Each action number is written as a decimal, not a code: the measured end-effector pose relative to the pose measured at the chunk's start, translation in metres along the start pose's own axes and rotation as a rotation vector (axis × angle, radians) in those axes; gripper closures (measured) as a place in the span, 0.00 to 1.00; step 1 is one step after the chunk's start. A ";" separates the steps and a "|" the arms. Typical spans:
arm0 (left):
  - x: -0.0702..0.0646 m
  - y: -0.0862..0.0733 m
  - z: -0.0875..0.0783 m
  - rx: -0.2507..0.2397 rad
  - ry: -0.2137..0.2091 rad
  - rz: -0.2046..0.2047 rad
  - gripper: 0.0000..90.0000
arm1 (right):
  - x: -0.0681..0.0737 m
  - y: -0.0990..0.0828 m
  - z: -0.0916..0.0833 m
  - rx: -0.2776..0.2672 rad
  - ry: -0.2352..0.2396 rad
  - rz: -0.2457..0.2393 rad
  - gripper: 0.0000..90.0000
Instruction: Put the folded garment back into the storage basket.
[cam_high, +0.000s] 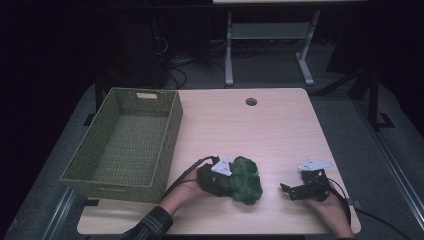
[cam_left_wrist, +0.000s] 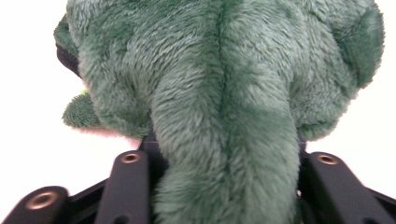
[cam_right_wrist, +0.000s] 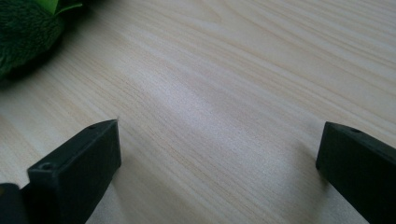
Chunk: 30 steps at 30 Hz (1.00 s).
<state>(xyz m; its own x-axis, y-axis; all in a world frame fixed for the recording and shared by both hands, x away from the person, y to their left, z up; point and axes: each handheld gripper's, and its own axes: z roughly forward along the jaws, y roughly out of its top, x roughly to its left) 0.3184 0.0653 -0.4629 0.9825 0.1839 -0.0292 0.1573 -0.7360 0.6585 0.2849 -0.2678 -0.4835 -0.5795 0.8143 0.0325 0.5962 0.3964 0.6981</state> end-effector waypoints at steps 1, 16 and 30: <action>0.000 0.000 0.000 0.004 -0.002 0.000 0.65 | 0.000 0.000 0.000 0.000 0.000 -0.001 0.00; 0.001 0.007 -0.008 0.022 0.011 -0.031 0.77 | 0.000 0.000 0.000 0.000 0.000 -0.001 0.00; 0.004 0.022 -0.043 -0.025 0.027 -0.070 0.78 | 0.000 0.000 0.000 0.000 0.000 -0.001 0.00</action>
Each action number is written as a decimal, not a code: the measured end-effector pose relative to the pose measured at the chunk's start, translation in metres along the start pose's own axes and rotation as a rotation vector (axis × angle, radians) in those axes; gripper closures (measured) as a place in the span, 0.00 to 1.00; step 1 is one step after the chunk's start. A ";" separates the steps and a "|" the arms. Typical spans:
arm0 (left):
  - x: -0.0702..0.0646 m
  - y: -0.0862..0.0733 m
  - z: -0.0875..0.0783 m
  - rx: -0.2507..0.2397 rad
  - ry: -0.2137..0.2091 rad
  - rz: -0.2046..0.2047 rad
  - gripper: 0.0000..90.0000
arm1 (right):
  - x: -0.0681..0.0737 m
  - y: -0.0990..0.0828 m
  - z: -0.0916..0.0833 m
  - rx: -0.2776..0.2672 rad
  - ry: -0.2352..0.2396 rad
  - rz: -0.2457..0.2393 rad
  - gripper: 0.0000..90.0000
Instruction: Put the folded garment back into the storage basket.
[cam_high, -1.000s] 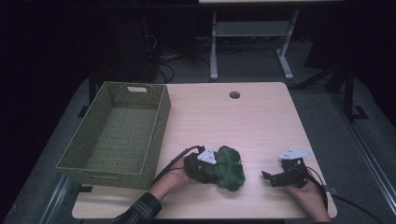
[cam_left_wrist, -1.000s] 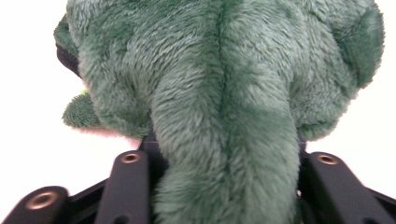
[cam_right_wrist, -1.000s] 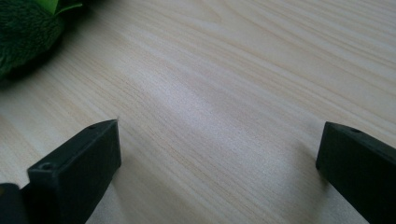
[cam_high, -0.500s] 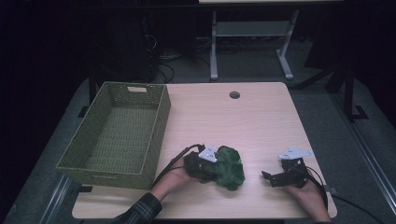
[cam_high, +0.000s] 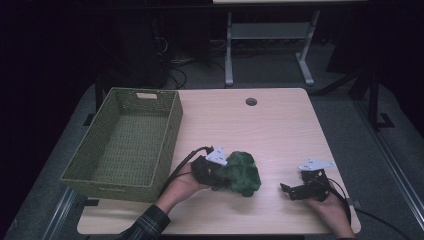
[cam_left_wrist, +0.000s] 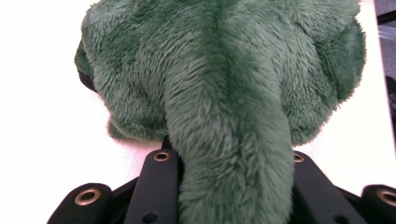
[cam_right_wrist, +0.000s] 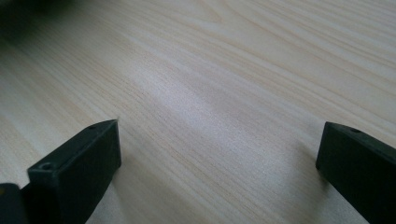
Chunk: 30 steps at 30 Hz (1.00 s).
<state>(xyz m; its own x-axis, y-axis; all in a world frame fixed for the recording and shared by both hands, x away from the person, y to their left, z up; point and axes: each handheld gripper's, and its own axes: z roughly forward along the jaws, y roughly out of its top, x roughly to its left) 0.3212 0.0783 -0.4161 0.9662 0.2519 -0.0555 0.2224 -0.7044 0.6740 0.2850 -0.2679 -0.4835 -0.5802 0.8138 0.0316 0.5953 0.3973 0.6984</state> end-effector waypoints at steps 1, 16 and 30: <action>0.001 0.001 -0.002 0.001 0.001 -0.003 0.78 | 0.000 0.000 0.000 0.000 0.000 0.001 0.00; 0.009 0.025 -0.045 -0.002 0.022 -0.018 0.78 | 0.000 0.000 0.000 -0.001 -0.001 -0.001 0.00; 0.023 0.025 -0.083 -0.026 0.069 -0.044 0.77 | 0.000 0.000 0.000 0.000 0.000 0.000 0.00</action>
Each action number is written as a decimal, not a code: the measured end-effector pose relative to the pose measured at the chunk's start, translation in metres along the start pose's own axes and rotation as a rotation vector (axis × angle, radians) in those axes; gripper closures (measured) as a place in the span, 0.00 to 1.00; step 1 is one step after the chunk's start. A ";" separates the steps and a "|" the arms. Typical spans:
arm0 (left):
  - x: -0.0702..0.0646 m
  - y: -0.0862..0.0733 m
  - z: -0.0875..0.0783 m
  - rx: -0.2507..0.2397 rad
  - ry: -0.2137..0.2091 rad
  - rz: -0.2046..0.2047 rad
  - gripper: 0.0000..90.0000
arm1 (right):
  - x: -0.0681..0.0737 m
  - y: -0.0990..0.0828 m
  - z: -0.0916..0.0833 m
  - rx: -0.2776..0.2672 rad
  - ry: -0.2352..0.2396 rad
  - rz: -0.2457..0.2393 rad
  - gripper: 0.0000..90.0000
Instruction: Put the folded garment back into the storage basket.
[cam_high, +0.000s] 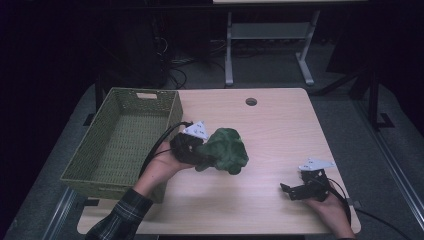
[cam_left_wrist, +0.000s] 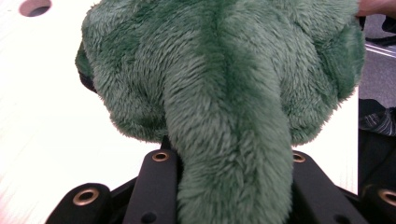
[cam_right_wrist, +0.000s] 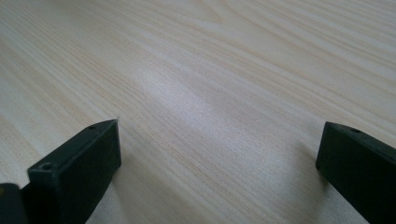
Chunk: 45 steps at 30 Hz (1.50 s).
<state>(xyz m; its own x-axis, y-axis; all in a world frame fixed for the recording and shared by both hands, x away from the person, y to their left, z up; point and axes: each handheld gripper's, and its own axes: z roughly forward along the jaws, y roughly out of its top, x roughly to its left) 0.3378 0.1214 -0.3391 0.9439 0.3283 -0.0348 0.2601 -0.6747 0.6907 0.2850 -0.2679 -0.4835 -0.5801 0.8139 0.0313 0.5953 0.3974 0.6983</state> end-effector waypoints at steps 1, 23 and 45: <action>0.001 0.000 -0.003 -0.001 0.005 -0.002 0.77 | 0.000 0.000 0.000 0.000 0.000 -0.001 0.00; 0.033 -0.030 -0.068 -0.034 0.151 -0.103 0.77 | 0.000 0.000 0.000 0.000 0.000 0.001 0.00; 0.055 -0.087 -0.148 -0.084 0.340 -0.225 0.77 | 0.000 0.000 0.000 0.000 -0.001 0.003 0.00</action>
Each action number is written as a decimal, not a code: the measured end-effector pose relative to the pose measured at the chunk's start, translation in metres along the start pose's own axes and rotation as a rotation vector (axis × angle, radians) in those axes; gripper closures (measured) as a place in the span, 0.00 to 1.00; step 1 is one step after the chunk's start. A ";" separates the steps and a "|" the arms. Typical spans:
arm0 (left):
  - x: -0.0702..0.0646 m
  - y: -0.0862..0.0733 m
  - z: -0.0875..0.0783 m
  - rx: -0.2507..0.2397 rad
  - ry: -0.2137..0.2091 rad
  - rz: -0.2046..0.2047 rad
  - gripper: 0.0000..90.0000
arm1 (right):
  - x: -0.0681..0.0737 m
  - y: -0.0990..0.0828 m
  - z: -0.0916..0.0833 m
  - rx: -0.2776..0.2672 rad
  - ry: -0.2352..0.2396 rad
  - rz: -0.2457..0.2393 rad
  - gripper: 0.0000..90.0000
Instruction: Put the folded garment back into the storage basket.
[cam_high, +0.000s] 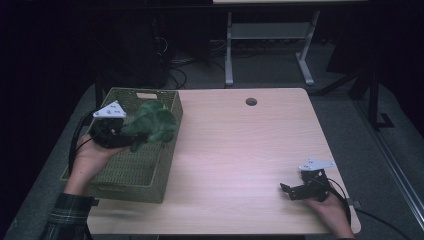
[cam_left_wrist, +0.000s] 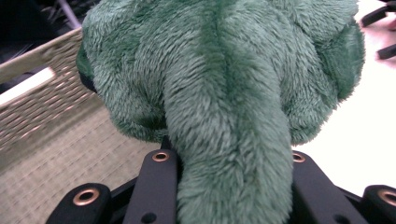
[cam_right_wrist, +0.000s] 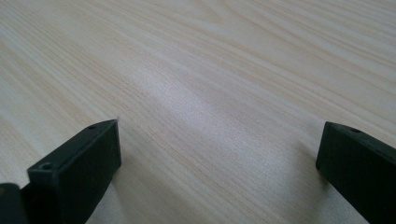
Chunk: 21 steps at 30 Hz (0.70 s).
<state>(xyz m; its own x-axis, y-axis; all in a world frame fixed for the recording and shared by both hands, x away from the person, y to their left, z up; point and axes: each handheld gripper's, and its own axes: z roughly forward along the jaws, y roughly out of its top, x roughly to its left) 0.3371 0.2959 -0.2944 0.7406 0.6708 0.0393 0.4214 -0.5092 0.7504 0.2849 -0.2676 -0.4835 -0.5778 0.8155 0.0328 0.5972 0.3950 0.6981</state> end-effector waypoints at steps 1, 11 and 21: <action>0.003 -0.003 -0.003 0.005 0.014 0.002 0.77 | 0.000 0.000 0.000 -0.001 0.000 -0.001 0.00; 0.025 -0.036 -0.009 0.017 0.104 -0.083 0.77 | 0.000 0.000 0.000 0.000 -0.003 0.001 0.00; 0.041 -0.062 0.019 0.093 0.165 -0.136 0.77 | 0.000 0.000 0.000 0.000 -0.004 0.002 0.00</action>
<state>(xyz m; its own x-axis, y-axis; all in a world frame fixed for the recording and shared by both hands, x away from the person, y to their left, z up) 0.3516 0.3447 -0.3517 0.5811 0.8120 0.0549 0.5639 -0.4504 0.6922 0.2850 -0.2673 -0.4836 -0.5746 0.8179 0.0311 0.5980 0.3936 0.6982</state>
